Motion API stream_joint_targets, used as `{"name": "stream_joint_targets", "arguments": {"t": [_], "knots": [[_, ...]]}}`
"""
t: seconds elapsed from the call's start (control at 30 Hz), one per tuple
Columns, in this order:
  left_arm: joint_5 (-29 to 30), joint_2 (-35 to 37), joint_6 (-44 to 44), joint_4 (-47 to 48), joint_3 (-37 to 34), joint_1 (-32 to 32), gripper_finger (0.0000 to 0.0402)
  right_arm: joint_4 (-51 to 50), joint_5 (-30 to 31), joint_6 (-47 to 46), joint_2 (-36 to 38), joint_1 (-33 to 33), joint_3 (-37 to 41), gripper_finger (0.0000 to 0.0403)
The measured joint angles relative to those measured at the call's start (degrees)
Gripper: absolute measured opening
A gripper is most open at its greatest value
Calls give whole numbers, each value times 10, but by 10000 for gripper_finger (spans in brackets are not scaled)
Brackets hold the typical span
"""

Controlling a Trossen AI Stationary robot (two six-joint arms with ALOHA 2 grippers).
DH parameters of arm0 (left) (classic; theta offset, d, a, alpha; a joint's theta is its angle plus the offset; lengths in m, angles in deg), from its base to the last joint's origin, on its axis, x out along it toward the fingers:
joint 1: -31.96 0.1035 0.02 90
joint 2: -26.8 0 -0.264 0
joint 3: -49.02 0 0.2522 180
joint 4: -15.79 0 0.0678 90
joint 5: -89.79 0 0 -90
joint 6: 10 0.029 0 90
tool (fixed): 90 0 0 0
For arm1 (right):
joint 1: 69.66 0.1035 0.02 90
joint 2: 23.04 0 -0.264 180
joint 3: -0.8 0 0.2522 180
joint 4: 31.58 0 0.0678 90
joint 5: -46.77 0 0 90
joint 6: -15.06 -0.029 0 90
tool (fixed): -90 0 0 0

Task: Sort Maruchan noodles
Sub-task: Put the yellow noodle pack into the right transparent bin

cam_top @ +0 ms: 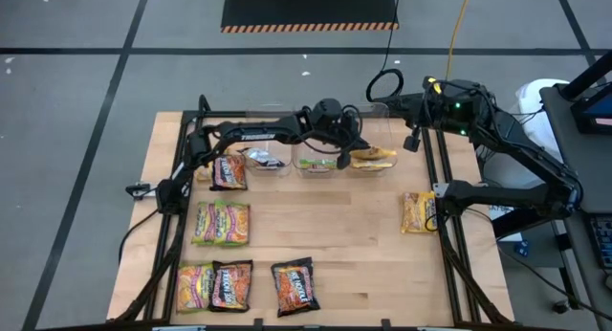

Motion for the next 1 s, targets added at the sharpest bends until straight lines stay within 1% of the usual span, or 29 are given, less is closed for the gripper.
{"name": "stream_joint_targets", "arguments": {"t": [0.2, 0.4, 0.57, 0.7, 0.83, 0.93, 1.0], "knots": [[0, 1, 0, 32, 0, -3, 0, 0, 0, -14, 1, 0, 0, 0], [1, 1, 16, 93, 0, -17, 0, -1, 0, -22, 5, 0, 0, 0], [4, 1, 22, 94, 0, -23, 0, -5, 0, -29, 11, 0, 0, 0], [36, 1, 27, 98, 0, -23, 2, -10, 0, -29, 18, 0, 0, 0], [57, 1, 14, 98, 0, -23, 15, -14, 0, -36, 23, 0, 0, 0], [83, 1, 2, 97, 0, -24, 22, -18, 0, -37, 27, 0, 0, 0], [86, 1, 4, 97, 0, -24, 23, -19, 0, -44, 28, 0, 0, 0]]}}
